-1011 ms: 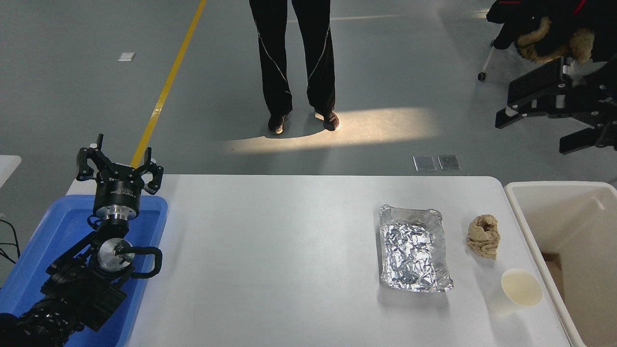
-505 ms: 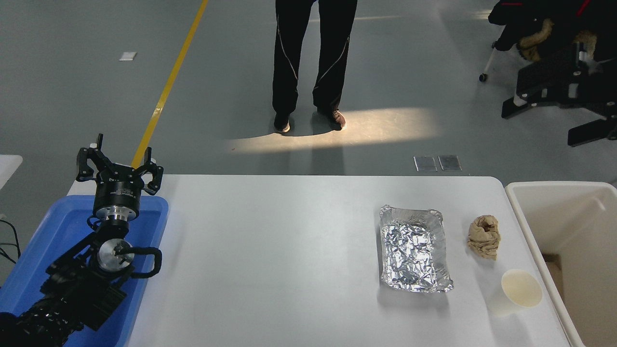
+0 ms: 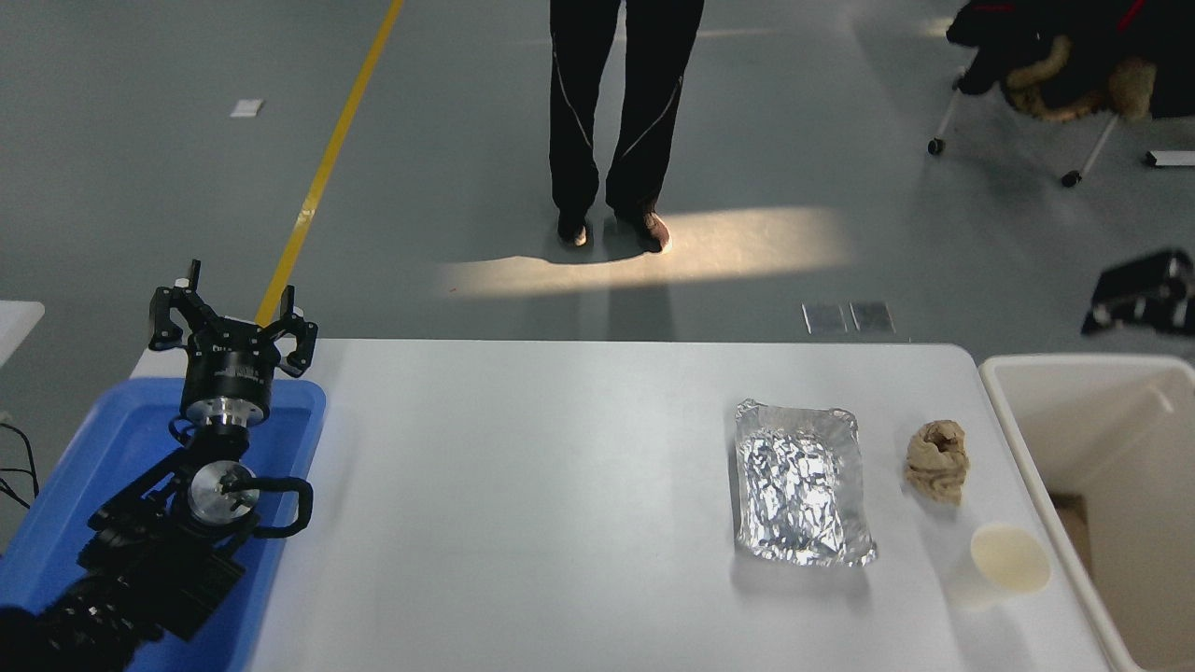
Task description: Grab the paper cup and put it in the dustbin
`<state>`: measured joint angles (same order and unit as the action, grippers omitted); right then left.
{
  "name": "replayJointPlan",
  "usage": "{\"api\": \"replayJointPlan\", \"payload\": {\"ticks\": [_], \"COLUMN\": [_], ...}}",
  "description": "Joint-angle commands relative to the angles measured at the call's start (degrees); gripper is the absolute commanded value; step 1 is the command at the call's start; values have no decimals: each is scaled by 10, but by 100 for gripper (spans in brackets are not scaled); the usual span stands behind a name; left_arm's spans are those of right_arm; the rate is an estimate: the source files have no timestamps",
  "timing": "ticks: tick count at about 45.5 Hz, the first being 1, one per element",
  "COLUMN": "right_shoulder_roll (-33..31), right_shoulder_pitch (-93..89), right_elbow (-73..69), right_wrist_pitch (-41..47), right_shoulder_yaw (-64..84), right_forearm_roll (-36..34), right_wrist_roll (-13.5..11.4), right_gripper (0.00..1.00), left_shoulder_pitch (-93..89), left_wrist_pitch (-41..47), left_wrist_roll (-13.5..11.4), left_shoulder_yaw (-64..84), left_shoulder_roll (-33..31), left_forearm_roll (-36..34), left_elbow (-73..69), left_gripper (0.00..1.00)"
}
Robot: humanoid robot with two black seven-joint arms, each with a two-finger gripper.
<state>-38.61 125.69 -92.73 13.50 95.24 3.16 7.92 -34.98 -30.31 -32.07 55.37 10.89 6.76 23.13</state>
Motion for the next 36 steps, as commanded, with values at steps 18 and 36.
{"api": "replayJointPlan", "payload": {"ticks": [18,36], "right_shoulder_roll": [-81,-73], "right_shoulder_pitch": [-302,-427], "right_elbow": [30,94], "right_wrist_pitch": [-125,-159], "right_shoulder_yaw": [-155,-254], "right_forearm_roll": [25,22], "right_wrist_roll": [0,-3], "right_gripper": [100,100], "left_shoulder_pitch": [0,0], "left_wrist_pitch": [0,0], "left_wrist_roll": [0,0], "left_shoulder_yaw": [0,0], "left_shoulder_roll": [0,0], "left_forearm_roll": [0,0], "left_elbow": [0,1], "left_gripper": [99,99]}}
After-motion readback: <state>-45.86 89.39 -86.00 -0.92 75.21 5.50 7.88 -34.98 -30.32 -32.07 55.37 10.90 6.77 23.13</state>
